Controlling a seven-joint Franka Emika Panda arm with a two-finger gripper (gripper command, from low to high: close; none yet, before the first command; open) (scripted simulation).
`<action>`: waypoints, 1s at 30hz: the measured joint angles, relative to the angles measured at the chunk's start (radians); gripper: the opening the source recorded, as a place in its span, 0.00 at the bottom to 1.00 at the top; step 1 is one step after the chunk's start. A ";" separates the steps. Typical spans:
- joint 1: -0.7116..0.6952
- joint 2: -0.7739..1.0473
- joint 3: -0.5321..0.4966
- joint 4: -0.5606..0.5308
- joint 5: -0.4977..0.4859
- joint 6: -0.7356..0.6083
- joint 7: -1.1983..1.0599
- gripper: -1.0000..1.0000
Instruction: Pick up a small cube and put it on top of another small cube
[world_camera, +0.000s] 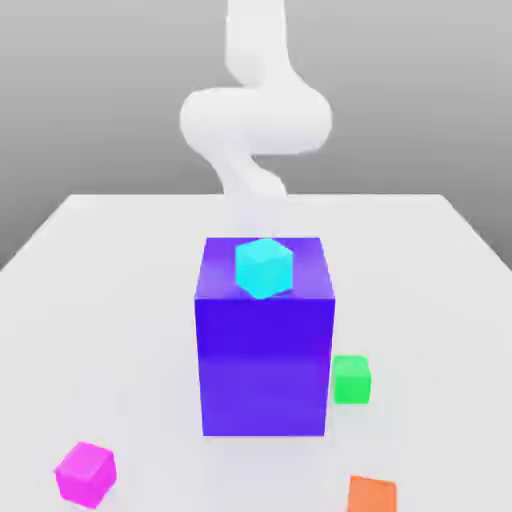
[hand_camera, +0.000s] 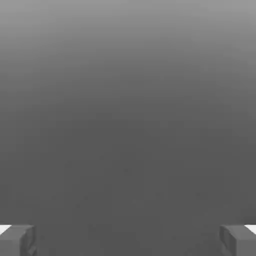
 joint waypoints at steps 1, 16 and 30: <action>0.001 0.039 -0.014 -0.003 0.007 0.013 -0.008 0.50; -0.017 0.586 -0.184 -0.044 0.132 0.198 -0.136 0.50; -0.144 1.086 -0.207 -0.064 0.209 0.403 -0.223 0.50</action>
